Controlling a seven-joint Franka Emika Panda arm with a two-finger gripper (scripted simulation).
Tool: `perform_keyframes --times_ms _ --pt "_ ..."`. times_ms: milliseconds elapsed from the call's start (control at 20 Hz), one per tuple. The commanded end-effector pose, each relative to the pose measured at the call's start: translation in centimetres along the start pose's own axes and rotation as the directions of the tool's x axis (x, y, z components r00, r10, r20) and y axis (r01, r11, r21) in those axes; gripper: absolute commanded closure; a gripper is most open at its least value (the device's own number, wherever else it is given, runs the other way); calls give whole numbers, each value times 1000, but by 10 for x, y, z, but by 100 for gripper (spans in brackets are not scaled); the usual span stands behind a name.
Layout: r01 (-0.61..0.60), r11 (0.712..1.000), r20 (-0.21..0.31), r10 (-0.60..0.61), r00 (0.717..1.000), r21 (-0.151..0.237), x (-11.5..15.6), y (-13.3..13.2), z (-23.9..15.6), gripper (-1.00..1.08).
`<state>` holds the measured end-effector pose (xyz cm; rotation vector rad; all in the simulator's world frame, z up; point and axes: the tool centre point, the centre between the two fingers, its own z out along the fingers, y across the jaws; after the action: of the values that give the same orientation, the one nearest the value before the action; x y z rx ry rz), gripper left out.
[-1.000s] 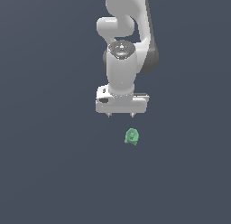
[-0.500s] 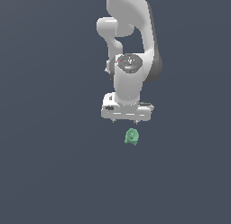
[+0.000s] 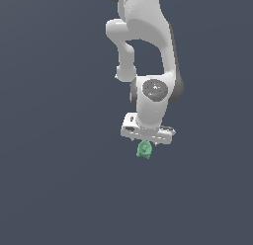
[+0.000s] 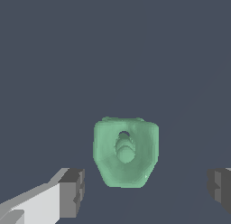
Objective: Pick up the object and move it to a goal position.
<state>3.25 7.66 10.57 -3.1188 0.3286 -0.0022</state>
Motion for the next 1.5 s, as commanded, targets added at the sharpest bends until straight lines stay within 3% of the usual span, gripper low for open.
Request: perform_keyframes --times_ms 0,500,1200,1250,1450 --pt "-19 1000 0 19 1000 -3 1 -5 8 -92" --pt "-32 999 1 32 999 -5 1 -10 18 -92" --pt "-35 999 1 35 999 -6 1 -10 65 -92" --pt "-35 999 1 35 999 -6 1 -10 65 108" --pt "-35 999 1 35 999 -6 1 -10 65 108"
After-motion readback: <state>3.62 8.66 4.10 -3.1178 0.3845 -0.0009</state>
